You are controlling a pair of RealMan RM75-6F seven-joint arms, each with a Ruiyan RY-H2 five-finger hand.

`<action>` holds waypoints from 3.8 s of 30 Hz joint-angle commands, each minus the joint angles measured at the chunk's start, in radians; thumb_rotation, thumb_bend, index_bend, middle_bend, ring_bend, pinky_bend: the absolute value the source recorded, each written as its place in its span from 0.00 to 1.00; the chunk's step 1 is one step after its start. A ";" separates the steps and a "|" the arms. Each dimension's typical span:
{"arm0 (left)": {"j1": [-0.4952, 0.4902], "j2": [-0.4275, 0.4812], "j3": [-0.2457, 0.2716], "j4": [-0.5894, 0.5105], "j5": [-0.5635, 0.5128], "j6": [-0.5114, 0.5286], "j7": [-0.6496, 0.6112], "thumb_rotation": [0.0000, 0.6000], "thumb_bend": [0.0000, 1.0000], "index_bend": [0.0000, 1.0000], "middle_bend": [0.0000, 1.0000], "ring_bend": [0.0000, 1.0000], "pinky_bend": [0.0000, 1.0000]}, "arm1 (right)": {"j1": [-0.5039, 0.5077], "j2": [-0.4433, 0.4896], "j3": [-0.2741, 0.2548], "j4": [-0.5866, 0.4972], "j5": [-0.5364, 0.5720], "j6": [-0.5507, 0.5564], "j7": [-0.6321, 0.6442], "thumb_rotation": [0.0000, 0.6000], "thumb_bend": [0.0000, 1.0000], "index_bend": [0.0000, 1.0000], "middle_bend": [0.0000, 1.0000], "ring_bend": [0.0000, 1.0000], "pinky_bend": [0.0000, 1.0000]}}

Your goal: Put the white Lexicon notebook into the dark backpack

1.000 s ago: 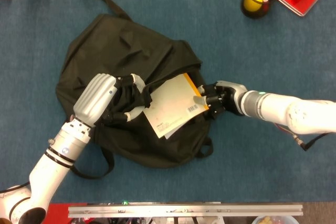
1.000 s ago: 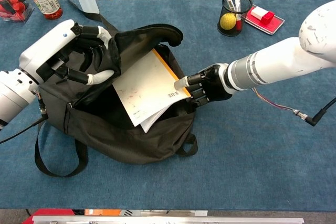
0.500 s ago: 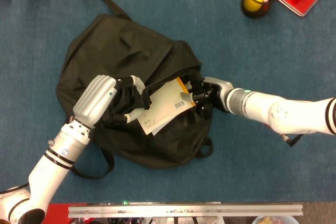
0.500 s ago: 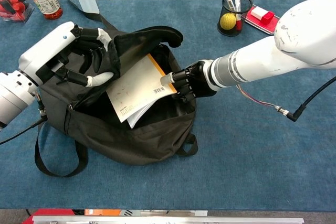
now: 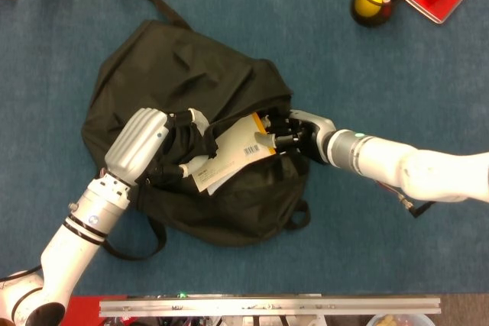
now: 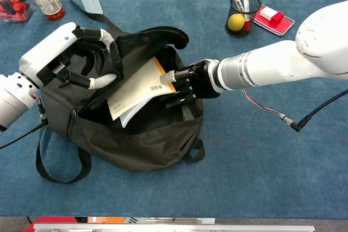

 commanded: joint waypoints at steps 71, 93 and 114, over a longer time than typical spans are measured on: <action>-0.014 0.023 0.012 -0.016 -0.006 -0.044 -0.004 1.00 0.27 0.50 0.60 0.60 0.73 | -0.076 0.258 -0.219 -0.310 -0.494 0.363 -0.759 1.00 0.10 0.00 0.09 0.00 0.00; -0.116 0.143 0.092 -0.162 -0.038 -0.289 0.161 1.00 0.27 0.09 0.23 0.28 0.30 | -0.402 0.644 -0.117 -0.355 -0.904 0.341 -0.447 1.00 0.10 0.00 0.12 0.00 0.00; 0.036 0.293 0.069 0.009 -0.018 -0.002 0.115 1.00 0.27 0.14 0.24 0.29 0.30 | -0.711 0.624 -0.170 -0.270 -0.963 0.745 -0.785 1.00 0.24 0.16 0.25 0.09 0.09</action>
